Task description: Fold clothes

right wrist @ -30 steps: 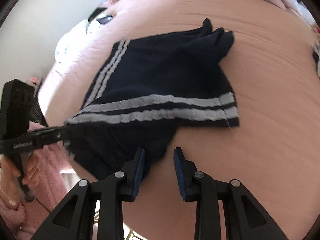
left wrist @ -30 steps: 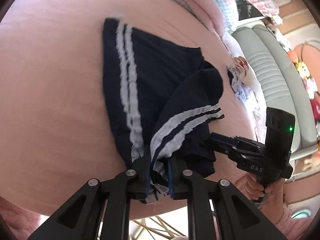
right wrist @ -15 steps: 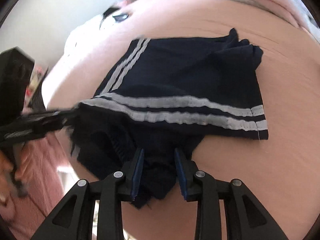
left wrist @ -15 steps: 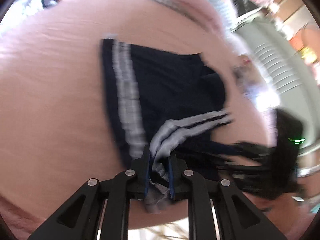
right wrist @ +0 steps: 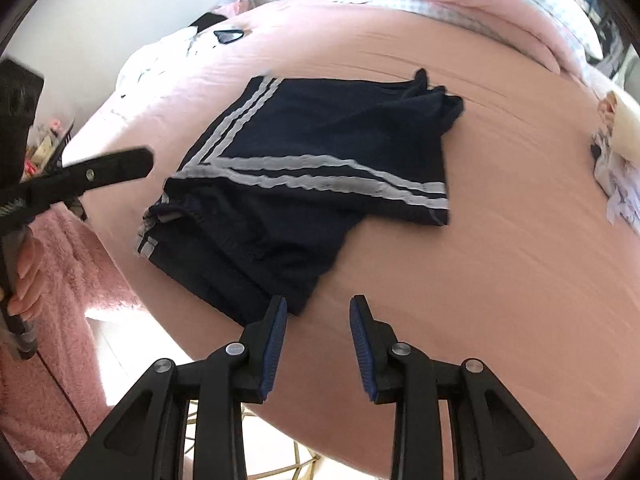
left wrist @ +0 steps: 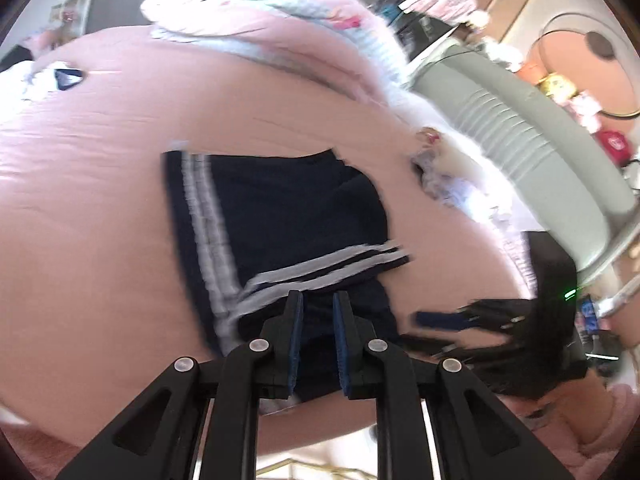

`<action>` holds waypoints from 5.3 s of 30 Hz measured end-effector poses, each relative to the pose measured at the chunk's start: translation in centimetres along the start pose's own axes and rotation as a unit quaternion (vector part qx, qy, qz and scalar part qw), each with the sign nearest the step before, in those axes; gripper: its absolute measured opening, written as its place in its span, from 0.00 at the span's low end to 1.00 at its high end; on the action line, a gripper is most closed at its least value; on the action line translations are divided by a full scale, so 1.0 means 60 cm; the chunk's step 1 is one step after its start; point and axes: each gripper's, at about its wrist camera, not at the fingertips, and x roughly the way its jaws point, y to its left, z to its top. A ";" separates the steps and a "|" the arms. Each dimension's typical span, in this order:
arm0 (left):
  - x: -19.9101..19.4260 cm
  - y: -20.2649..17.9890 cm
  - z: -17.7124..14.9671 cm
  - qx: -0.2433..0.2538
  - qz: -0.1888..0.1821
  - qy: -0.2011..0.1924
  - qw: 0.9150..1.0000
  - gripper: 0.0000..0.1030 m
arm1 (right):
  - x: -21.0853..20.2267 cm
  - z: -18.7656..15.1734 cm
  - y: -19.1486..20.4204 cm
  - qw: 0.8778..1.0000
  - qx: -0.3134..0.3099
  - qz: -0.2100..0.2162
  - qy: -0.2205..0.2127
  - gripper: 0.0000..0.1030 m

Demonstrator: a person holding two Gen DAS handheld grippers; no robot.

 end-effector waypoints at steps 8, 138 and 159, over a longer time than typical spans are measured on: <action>0.062 -0.038 -0.025 0.079 0.096 0.069 0.990 0.13 | 0.004 -0.020 -0.005 1.000 -0.021 0.006 0.012 0.31; -0.113 -0.142 0.208 -0.106 -0.311 -0.051 0.943 0.13 | -0.044 0.001 -0.018 0.945 0.282 0.018 -0.163 0.30; -0.128 -0.086 0.470 -0.082 -0.248 -0.080 0.962 0.13 | -0.399 0.233 -0.159 0.901 0.128 -0.283 -0.303 0.03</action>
